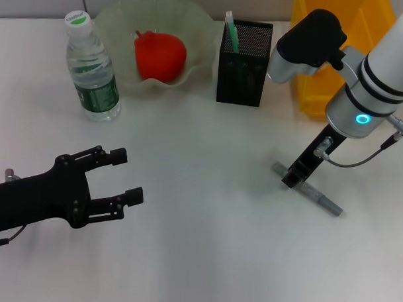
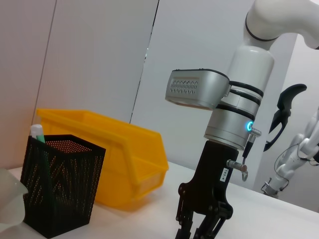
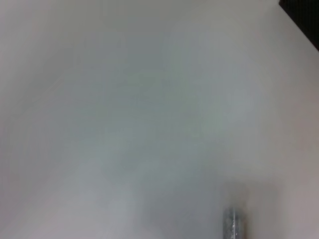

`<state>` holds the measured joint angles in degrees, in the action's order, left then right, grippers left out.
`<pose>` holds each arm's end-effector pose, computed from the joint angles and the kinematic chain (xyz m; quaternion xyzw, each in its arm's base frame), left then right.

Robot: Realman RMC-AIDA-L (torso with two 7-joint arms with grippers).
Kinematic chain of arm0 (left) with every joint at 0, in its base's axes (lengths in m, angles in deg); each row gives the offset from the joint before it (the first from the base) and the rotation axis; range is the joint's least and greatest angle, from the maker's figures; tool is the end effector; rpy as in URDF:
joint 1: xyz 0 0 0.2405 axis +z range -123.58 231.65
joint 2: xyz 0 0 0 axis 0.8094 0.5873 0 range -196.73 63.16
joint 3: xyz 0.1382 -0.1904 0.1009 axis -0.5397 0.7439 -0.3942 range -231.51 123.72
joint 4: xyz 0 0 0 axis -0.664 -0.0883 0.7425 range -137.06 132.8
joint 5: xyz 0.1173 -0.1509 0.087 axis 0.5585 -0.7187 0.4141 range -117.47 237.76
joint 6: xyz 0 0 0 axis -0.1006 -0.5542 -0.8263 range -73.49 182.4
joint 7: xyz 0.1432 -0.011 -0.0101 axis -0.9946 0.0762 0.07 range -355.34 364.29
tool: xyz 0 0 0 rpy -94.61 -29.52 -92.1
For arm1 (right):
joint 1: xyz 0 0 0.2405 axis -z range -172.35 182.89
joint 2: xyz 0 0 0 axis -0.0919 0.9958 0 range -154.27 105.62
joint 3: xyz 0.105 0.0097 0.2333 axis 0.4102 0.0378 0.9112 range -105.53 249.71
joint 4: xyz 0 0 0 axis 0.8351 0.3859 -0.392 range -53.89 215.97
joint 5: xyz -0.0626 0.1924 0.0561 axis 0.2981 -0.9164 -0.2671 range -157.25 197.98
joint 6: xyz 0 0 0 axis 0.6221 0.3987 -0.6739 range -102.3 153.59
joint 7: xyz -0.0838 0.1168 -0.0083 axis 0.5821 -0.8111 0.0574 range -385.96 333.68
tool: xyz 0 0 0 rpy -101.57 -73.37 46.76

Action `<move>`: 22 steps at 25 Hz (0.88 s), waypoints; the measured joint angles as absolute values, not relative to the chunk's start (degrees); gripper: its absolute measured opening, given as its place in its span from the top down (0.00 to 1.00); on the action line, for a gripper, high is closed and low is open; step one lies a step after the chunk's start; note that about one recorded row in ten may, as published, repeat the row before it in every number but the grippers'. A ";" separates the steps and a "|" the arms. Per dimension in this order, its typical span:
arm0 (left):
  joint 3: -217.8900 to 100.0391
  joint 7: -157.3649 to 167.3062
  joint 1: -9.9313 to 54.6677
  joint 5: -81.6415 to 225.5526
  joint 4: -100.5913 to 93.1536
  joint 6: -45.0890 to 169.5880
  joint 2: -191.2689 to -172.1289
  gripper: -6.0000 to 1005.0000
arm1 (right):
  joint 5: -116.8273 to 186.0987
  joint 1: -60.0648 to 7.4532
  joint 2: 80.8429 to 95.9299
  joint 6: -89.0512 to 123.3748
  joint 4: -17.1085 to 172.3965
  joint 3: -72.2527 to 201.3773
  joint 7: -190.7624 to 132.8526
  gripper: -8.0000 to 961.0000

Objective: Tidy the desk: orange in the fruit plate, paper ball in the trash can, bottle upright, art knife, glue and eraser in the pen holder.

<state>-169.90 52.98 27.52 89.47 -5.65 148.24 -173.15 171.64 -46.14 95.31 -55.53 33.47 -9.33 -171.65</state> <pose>-0.3126 0.2594 -0.0043 -0.9166 -0.1888 -0.3305 0.1226 0.1815 0.3818 -0.0565 -0.9044 0.3170 -0.2599 0.1185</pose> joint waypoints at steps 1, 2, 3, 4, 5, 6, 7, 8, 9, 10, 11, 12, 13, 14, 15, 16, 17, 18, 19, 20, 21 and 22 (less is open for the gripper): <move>-169.90 52.99 27.51 89.45 -5.64 148.24 -173.16 0.15 | 171.62 -46.13 95.30 -55.36 33.51 -9.51 -171.65 0.66; -169.90 52.98 27.51 89.45 -5.64 148.24 -173.16 0.15 | 171.59 -46.10 95.30 -55.26 33.52 -9.69 -171.64 0.66; -169.90 52.99 27.51 89.43 -5.64 148.26 -173.18 0.15 | 171.57 -46.08 95.30 -55.08 33.52 -10.07 -171.63 0.66; -169.90 52.98 27.51 89.42 -5.64 148.27 -173.21 0.15 | 171.57 -46.08 95.30 -55.08 33.52 -10.07 -171.63 0.69; -169.90 52.98 27.50 89.35 -5.64 148.31 -173.27 0.15 | 171.57 -46.07 95.30 -55.02 33.52 -10.31 -171.63 0.71; -169.90 52.99 27.50 89.31 -5.64 148.32 -173.30 0.15 | 171.56 -46.06 95.30 -54.96 33.52 -10.64 -171.63 0.74; -169.90 52.99 27.48 89.26 -5.64 148.34 -173.31 0.15 | 171.55 -46.06 95.30 -54.96 33.52 -11.02 -171.63 0.76; -169.90 53.01 27.46 89.22 -5.64 148.37 -173.35 0.15 | 171.54 -46.06 95.29 -54.95 33.51 -11.35 -171.62 0.77; -169.90 53.04 27.44 89.19 -5.64 148.39 -173.36 0.15 | 171.53 -46.06 95.29 -54.93 33.49 -11.66 -171.62 0.78; -169.90 53.07 27.42 89.14 -5.64 148.41 -173.36 0.15 | 171.49 -46.05 95.29 -55.14 33.27 -11.84 -171.61 0.80; -169.90 53.12 27.41 89.11 -5.64 148.44 -173.37 0.15 | 171.49 -46.05 95.29 -55.14 33.27 -11.84 -171.61 0.81; -169.89 53.17 27.41 89.08 -5.64 148.49 -173.37 0.15 | 171.43 -46.04 95.29 -55.27 32.94 -11.72 -171.61 0.83; -169.87 53.20 27.41 89.05 -5.64 148.56 -173.38 0.15 | 171.08 -45.94 95.27 -55.36 32.29 -11.61 -171.60 0.83; -169.84 53.22 27.39 89.02 -5.64 148.64 -173.39 0.15 | 170.52 -45.72 95.18 -55.40 31.31 -11.47 -171.59 0.83; -169.83 53.24 27.37 89.00 -5.64 148.68 -173.39 0.15 | 169.70 -45.30 95.10 -55.56 30.06 -11.40 -171.53 0.84; -169.83 53.26 27.35 88.99 -5.64 148.74 -173.39 0.15 | 168.70 -44.69 94.98 -55.75 28.25 -11.23 -171.32 0.84; -169.82 53.28 27.34 88.99 -5.64 148.75 -173.39 0.15 | 167.56 -43.95 94.91 -55.99 26.32 -10.99 -170.96 0.85; -169.80 53.30 27.32 88.98 -5.64 148.78 -173.39 0.15 | 166.48 -43.00 94.88 -56.23 23.78 -10.31 -170.27 0.85; -169.77 53.30 27.31 88.97 -5.64 148.80 -173.40 0.15 | 165.14 -42.06 94.87 -56.49 21.49 -9.47 -169.42 0.85; -169.67 53.31 27.27 88.97 -5.64 148.80 -173.44 0.15 | 161.72 -39.91 94.86 -56.68 17.24 -6.88 -167.26 0.85; -169.67 53.31 27.27 88.97 -5.64 148.80 -173.44 0.15 | 161.72 -39.91 94.86 -56.68 17.24 -6.88 -167.26 0.85; -169.60 53.32 27.24 88.97 -5.64 148.82 -173.47 0.15 | 159.36 -38.75 94.85 -56.66 15.17 -5.21 -165.71 0.85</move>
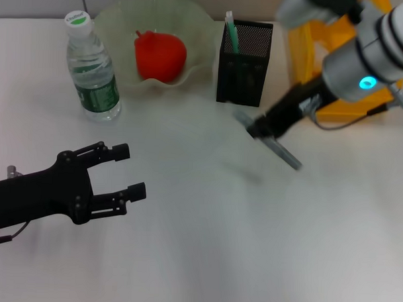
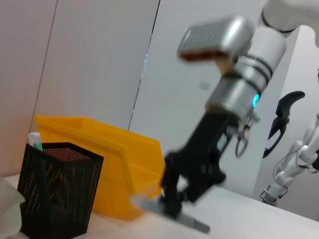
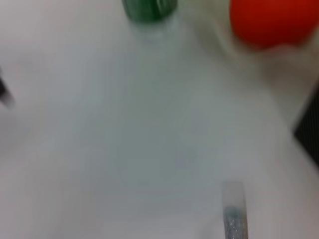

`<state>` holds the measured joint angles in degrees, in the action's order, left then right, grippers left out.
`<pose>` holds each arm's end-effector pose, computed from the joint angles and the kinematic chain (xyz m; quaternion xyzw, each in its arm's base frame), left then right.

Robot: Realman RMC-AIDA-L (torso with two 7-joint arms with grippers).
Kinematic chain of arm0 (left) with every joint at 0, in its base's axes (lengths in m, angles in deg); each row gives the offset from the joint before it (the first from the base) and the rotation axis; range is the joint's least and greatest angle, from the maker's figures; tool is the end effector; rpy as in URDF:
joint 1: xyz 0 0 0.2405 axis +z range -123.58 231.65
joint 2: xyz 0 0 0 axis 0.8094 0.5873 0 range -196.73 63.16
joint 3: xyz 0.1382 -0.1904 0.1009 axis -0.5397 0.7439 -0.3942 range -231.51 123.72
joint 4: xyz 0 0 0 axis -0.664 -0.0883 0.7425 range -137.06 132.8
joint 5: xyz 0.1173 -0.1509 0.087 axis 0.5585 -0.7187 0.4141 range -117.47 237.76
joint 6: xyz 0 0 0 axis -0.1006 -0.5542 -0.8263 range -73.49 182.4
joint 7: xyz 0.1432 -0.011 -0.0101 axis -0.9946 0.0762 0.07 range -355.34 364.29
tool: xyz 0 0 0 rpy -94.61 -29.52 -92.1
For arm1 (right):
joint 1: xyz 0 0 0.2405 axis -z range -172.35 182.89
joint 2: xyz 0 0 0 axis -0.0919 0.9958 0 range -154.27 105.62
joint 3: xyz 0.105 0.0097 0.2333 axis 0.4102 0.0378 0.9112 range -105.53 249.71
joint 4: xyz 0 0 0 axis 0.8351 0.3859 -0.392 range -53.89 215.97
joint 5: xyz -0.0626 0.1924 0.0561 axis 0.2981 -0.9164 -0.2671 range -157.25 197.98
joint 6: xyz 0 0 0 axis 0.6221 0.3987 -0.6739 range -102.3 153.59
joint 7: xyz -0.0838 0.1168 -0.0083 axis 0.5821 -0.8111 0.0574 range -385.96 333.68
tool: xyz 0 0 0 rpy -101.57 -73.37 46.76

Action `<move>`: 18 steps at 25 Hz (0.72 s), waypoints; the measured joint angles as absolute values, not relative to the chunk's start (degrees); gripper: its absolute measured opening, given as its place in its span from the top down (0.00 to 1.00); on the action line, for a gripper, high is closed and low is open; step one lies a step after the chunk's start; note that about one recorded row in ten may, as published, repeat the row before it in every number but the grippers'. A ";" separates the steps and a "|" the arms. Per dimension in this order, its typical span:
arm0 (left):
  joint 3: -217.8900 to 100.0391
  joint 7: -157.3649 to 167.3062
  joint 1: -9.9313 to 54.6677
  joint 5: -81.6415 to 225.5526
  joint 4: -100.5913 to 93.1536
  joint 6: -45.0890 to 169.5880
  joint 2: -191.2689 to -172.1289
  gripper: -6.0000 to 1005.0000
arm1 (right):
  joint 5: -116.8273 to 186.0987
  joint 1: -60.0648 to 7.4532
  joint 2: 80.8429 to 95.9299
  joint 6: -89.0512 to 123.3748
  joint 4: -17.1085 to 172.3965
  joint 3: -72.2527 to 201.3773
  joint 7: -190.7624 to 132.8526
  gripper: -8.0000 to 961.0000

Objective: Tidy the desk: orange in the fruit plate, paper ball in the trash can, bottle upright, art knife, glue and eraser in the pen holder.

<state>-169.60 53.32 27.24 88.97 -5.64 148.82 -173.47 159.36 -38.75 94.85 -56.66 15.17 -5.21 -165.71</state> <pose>-0.3085 0.2612 -0.0048 -0.9129 -0.1887 -0.3407 0.1217 0.1358 0.3839 -0.0259 -0.9506 0.2656 -0.0964 0.1283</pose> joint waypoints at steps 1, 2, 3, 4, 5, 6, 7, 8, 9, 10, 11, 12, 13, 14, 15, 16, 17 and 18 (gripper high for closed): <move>-169.54 53.32 27.22 88.96 -5.64 148.84 -173.48 0.15 | 156.21 -37.53 94.85 -56.62 13.50 -3.35 -163.59 0.85; -169.51 53.32 27.22 88.96 -5.64 148.86 -173.49 0.15 | 153.23 -36.46 94.85 -56.49 12.31 -1.61 -161.46 0.85; -169.46 53.33 27.23 88.97 -5.64 148.91 -173.49 0.15 | 149.48 -35.28 94.84 -56.38 11.37 0.46 -158.83 0.85; -169.44 53.34 27.25 88.96 -5.64 148.93 -173.50 0.15 | 145.48 -34.25 94.85 -56.29 11.13 2.67 -155.83 0.85; -169.42 53.34 27.25 88.97 -5.65 148.95 -173.53 0.15 | 141.70 -33.39 94.84 -56.22 11.10 4.60 -153.00 0.85; -169.40 53.34 27.27 88.96 -5.67 148.97 -173.54 0.15 | 138.57 -32.70 94.85 -56.11 11.35 6.22 -150.42 0.85; -169.39 53.34 27.29 88.96 -5.70 149.00 -173.55 0.15 | 135.31 -31.91 94.88 -55.63 11.95 7.97 -147.86 0.85; -169.38 53.34 27.32 88.97 -5.70 149.01 -173.56 0.15 | 132.47 -31.15 94.88 -54.85 12.73 9.38 -145.33 0.85; -169.36 53.34 27.34 88.97 -5.73 149.04 -173.60 0.15 | 129.64 -30.45 94.89 -53.51 13.96 10.50 -142.79 0.85; -169.33 53.34 27.35 88.97 -5.73 149.06 -173.61 0.15 | 127.53 -29.98 94.89 -52.37 15.04 11.22 -141.09 0.85; -169.32 53.34 27.35 88.97 -5.73 149.09 -173.62 0.15 | 124.74 -29.43 94.90 -50.53 17.02 12.24 -138.41 0.85; -169.30 53.34 27.36 88.97 -5.74 149.14 -173.65 0.15 | 122.74 -29.23 94.88 -49.09 19.00 13.17 -136.39 0.85; -169.29 53.33 27.37 88.97 -5.73 149.27 -173.65 0.15 | 120.55 -29.16 94.87 -47.64 21.68 14.44 -133.66 0.85; -169.29 53.33 27.37 88.97 -5.73 149.27 -173.65 0.15 | 118.87 -29.26 94.84 -46.55 23.88 15.49 -131.72 0.85; -169.29 53.30 27.37 88.97 -5.74 149.33 -173.65 0.15 | 117.24 -29.53 94.83 -45.54 26.21 16.67 -129.54 0.85; -169.29 53.22 27.38 88.97 -5.73 149.41 -173.65 0.15 | 115.91 -29.90 94.82 -44.53 28.40 17.76 -127.25 0.85; -169.28 53.12 27.39 88.97 -5.73 149.47 -173.65 0.15 | 115.07 -30.27 94.82 -43.76 30.17 18.55 -125.70 0.85; -169.28 52.94 27.39 88.97 -5.73 149.68 -173.65 0.15 | 114.13 -30.68 94.81 -42.66 32.13 19.28 -123.77 0.85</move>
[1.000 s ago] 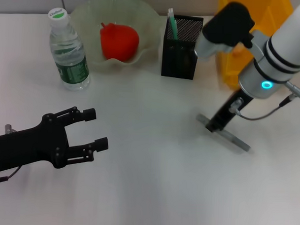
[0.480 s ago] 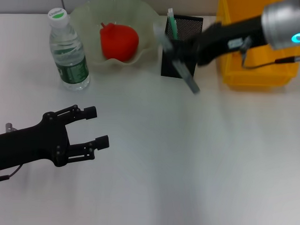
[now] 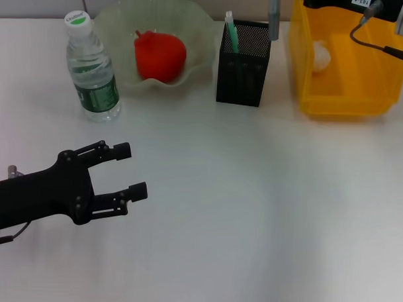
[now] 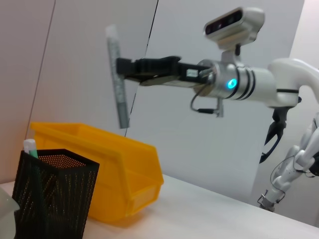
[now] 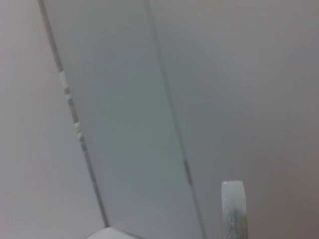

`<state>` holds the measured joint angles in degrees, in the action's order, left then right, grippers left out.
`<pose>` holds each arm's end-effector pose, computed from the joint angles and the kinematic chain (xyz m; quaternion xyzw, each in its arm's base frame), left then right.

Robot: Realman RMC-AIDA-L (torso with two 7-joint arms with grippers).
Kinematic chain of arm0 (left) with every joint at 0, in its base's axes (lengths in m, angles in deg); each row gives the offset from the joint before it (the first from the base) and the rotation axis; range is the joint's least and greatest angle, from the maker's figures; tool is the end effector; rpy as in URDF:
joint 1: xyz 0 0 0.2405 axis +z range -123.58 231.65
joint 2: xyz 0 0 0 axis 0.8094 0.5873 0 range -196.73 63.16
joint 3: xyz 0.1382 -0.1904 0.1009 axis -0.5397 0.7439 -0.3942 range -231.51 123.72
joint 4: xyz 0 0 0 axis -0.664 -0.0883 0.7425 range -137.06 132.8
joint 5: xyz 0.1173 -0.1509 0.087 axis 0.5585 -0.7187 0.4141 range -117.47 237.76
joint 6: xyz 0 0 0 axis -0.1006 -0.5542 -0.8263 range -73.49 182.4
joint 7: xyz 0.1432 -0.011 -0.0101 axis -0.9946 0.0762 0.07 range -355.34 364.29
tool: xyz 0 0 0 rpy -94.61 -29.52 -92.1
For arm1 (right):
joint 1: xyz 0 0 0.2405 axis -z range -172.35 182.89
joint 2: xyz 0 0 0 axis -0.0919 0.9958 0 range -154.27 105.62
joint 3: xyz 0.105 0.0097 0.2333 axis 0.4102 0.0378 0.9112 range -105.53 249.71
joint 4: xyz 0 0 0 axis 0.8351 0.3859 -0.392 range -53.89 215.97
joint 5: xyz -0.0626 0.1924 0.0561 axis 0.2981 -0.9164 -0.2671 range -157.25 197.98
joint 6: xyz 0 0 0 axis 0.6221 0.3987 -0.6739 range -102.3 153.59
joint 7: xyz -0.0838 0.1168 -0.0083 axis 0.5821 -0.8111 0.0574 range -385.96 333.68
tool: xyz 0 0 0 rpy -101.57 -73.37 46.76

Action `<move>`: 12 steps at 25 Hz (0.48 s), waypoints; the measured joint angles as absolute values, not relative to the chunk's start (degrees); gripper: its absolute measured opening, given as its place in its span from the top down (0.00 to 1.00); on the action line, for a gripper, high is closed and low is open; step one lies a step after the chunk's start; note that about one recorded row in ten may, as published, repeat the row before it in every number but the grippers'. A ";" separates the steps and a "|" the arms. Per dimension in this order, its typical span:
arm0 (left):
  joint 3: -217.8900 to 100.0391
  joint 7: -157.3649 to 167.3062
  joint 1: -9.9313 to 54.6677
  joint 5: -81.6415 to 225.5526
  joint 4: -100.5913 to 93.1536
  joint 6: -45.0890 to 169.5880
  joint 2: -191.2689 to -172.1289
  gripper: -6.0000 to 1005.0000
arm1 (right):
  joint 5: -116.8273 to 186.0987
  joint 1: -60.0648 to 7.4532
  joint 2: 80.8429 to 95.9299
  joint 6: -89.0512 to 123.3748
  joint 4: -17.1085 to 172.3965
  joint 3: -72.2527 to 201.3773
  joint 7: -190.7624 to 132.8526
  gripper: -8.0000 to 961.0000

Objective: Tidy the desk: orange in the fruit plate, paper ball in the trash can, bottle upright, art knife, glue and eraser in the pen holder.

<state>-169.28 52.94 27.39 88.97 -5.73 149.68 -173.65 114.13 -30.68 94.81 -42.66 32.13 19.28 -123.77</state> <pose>-0.3063 0.2597 -0.0047 -0.9110 -0.1842 -0.3488 0.1202 0.1746 0.4158 0.0372 -0.8770 0.2465 0.3356 0.2395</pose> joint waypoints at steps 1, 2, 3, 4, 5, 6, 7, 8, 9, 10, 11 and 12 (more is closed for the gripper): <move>-169.28 52.94 27.39 88.97 -5.73 149.68 -173.65 0.15 | 113.48 -30.99 94.81 -41.79 33.40 19.59 -122.36 0.85; -169.29 52.89 27.40 88.97 -5.73 149.75 -173.65 0.15 | 113.01 -31.33 94.82 -40.67 34.73 19.72 -120.92 0.85; -169.29 52.87 27.40 88.98 -5.73 149.77 -173.65 0.15 | 112.62 -31.69 94.86 -39.60 35.89 19.75 -119.54 0.85; -169.29 52.85 27.38 89.01 -5.73 149.78 -173.65 0.15 | 112.37 -32.10 94.90 -38.69 36.88 19.62 -118.34 0.85; -169.29 52.85 27.38 89.01 -5.73 149.78 -173.65 0.15 | 111.71 -33.21 94.99 -36.74 39.48 19.27 -115.64 0.85; -169.29 52.83 27.35 89.05 -5.73 149.78 -173.65 0.15 | 111.71 -33.21 94.99 -36.74 39.48 19.27 -115.64 0.85; -169.29 52.79 27.26 89.18 -5.73 149.80 -173.65 0.15 | 111.25 -33.85 95.00 -35.77 40.85 19.12 -114.43 0.85; -169.29 52.77 27.22 89.23 -5.73 149.82 -173.66 0.15 | 110.82 -34.52 95.03 -34.84 42.22 19.04 -113.15 0.85; -169.29 52.77 27.18 89.27 -5.73 149.84 -173.65 0.15 | 110.45 -35.15 95.04 -34.01 43.40 19.04 -111.81 0.85; -169.29 52.77 27.18 89.27 -5.73 149.84 -173.65 0.15 | 110.14 -36.34 95.08 -32.47 45.36 19.04 -109.43 0.85; -169.29 52.76 27.16 89.32 -5.73 149.84 -173.65 0.15 | 110.14 -36.34 95.08 -32.47 45.36 19.04 -109.43 0.85; -169.29 52.76 27.11 89.37 -5.73 149.85 -173.62 0.15 | 110.13 -36.92 95.11 -31.50 46.49 19.05 -108.19 0.85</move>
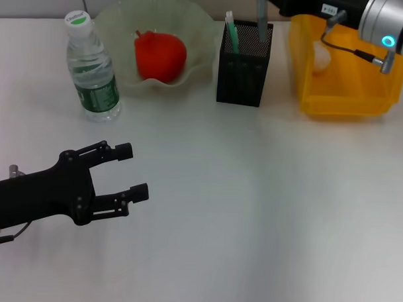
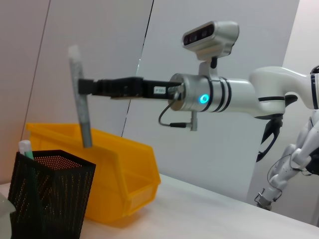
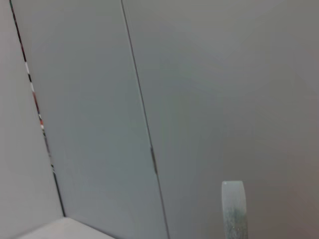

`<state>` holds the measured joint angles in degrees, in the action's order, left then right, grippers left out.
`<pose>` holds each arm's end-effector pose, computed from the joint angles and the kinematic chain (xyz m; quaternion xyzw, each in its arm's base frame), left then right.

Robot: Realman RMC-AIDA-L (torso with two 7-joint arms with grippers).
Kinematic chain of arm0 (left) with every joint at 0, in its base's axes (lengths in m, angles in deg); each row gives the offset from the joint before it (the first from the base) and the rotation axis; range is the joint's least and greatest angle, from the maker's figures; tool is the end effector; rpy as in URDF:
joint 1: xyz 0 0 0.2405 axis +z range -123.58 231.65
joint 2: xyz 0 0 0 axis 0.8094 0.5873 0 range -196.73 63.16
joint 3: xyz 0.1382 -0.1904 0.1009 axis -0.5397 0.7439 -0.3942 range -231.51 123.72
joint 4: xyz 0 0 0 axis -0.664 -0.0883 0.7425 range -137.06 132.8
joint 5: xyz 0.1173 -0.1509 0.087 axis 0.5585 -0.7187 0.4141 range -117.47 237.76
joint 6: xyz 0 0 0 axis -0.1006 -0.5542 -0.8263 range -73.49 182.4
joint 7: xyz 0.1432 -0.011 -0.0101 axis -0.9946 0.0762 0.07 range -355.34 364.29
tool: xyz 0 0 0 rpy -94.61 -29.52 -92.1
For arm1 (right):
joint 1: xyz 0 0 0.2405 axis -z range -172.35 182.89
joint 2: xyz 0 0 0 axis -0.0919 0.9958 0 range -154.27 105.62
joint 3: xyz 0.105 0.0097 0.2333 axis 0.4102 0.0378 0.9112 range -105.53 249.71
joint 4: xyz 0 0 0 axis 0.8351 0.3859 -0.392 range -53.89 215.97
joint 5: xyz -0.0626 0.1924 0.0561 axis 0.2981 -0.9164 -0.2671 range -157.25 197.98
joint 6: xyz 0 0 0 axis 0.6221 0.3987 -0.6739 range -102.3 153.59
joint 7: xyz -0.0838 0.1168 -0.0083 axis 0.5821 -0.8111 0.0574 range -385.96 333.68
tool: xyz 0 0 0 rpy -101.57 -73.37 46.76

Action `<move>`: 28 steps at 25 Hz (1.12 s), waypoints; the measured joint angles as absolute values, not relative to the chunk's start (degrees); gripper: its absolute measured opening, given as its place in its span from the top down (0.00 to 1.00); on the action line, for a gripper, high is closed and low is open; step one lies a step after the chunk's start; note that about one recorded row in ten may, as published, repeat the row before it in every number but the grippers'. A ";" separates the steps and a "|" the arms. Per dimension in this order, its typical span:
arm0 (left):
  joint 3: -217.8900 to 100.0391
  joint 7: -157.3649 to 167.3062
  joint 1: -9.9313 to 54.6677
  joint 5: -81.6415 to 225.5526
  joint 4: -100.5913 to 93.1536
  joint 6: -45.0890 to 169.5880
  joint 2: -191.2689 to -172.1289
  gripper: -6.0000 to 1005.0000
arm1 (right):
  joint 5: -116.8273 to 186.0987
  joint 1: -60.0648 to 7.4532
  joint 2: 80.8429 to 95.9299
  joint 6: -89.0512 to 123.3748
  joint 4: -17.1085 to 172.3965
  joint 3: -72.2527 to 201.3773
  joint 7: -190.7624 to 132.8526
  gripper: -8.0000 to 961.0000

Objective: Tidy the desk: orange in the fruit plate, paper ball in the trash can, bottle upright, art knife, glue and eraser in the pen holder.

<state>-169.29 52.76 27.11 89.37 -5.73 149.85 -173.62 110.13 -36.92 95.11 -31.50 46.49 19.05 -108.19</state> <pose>-0.3051 0.2602 -0.0049 -0.9128 -0.1798 -0.3478 0.1164 0.1821 0.4398 -0.0002 -0.8764 0.2287 0.3029 0.2965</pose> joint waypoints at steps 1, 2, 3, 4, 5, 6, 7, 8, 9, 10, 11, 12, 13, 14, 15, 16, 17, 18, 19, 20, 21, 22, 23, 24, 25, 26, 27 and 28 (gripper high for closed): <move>-169.29 52.75 27.07 89.39 -5.73 149.85 -173.60 0.15 | 110.11 -37.34 95.14 -30.71 47.24 19.05 -107.27 0.85; -169.29 52.75 27.06 89.39 -5.73 149.85 -173.58 0.15 | 110.11 -37.76 95.18 -29.85 48.07 19.04 -106.32 0.85; -169.29 52.75 27.06 89.42 -5.73 149.85 -173.51 0.15 | 110.02 -38.40 95.22 -28.51 49.64 19.04 -104.64 0.85; -169.30 52.74 27.05 89.43 -5.73 149.85 -173.48 0.15 | 110.02 -38.40 95.22 -28.51 49.64 19.04 -104.64 0.85; -169.29 52.74 27.03 89.45 -5.73 149.85 -173.46 0.15 | 109.88 -38.68 95.22 -28.00 50.33 19.04 -103.82 0.85; -169.29 52.72 27.00 89.48 -5.73 149.85 -173.42 0.15 | 109.75 -38.94 95.22 -27.75 50.90 19.04 -103.13 0.85; -169.29 52.70 26.98 89.50 -5.73 149.85 -173.39 0.15 | 109.60 -39.23 95.21 -27.56 51.42 19.04 -102.55 0.85; -169.29 52.68 26.96 89.50 -5.73 149.86 -173.38 0.15 | 109.49 -39.67 95.22 -27.47 52.18 19.04 -102.00 0.85; -169.29 52.67 26.94 89.50 -5.74 149.90 -173.34 0.15 | 109.49 -39.67 95.22 -27.47 52.18 19.04 -102.00 0.85; -169.29 52.66 26.90 89.50 -5.78 150.00 -173.30 0.15 | 109.48 -39.78 95.21 -27.44 52.34 19.05 -101.97 0.85; -169.29 52.66 26.90 89.50 -5.78 150.00 -173.30 0.15 | 109.46 -39.81 95.21 -27.38 52.52 19.07 -101.94 0.85; -169.29 52.66 26.90 89.50 -5.80 150.15 -173.22 0.15 | 109.46 -39.81 95.21 -27.38 52.52 19.07 -101.94 0.85; -169.29 52.64 26.89 89.50 -5.81 150.24 -173.18 0.15 | 109.45 -39.81 95.21 -27.32 52.60 19.08 -101.92 0.85; -169.29 52.62 26.89 89.50 -5.82 150.26 -173.15 0.15 | 109.45 -39.81 95.21 -27.32 52.60 19.08 -101.92 0.85; -169.29 52.62 26.89 89.50 -5.82 150.26 -173.15 0.15 | 109.44 -39.81 95.21 -27.30 52.63 19.09 -101.91 0.85; -169.29 52.57 26.88 89.50 -5.87 150.26 -173.14 0.15 | 109.43 -39.81 95.20 -27.29 52.64 19.09 -101.90 0.85; -169.29 52.57 26.88 89.50 -5.88 150.26 -173.14 0.15 | 109.43 -39.81 95.21 -27.29 52.65 19.10 -101.90 0.79; -169.29 52.57 26.88 89.50 -5.90 150.26 -173.13 0.15 | 109.42 -39.77 95.20 -27.28 52.65 19.10 -101.90 0.74; -169.29 52.56 26.88 89.50 -5.92 150.26 -173.12 0.15 | 109.41 -39.70 95.20 -27.27 52.66 19.10 -101.91 0.68; -169.29 52.56 26.88 89.50 -5.92 150.26 -173.12 0.15 | 109.40 -39.63 95.21 -27.27 52.67 19.10 -101.91 0.64; -169.29 52.55 26.88 89.50 -5.98 150.26 -173.12 0.15 | 109.35 -39.61 95.20 -27.28 52.68 19.10 -101.91 0.59; -169.29 52.55 26.88 89.50 -6.06 150.27 -173.12 0.15 | 109.07 -39.56 95.20 -27.43 52.69 19.13 -101.91 0.54; -169.29 52.55 26.88 89.50 -6.16 150.28 -173.12 0.15 | 108.46 -39.44 95.20 -27.63 52.70 19.13 -101.91 0.50; -169.29 52.55 26.88 89.50 -6.16 150.28 -173.12 0.15 | 107.59 -39.27 95.20 -27.81 52.70 19.14 -101.92 0.45; -169.29 52.55 26.88 89.50 -6.22 150.30 -173.12 0.15 | 106.61 -39.05 95.20 -27.94 52.70 19.13 -101.87 0.44; -169.29 52.55 26.88 89.50 -6.26 150.33 -173.12 0.15 | 105.36 -38.77 95.20 -28.10 52.71 19.09 -101.76 0.42; -169.29 52.54 26.88 89.50 -6.26 150.32 -173.12 0.15 | 104.04 -38.37 95.21 -28.53 52.78 19.09 -101.51 0.41; -169.29 52.55 26.88 89.50 -6.28 150.30 -173.12 0.15 | 102.29 -37.78 95.21 -29.55 52.86 19.09 -101.16 0.40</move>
<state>-169.29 52.55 26.88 89.50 -6.28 150.30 -173.12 102.29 -37.78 95.21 -29.55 52.86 19.09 -101.16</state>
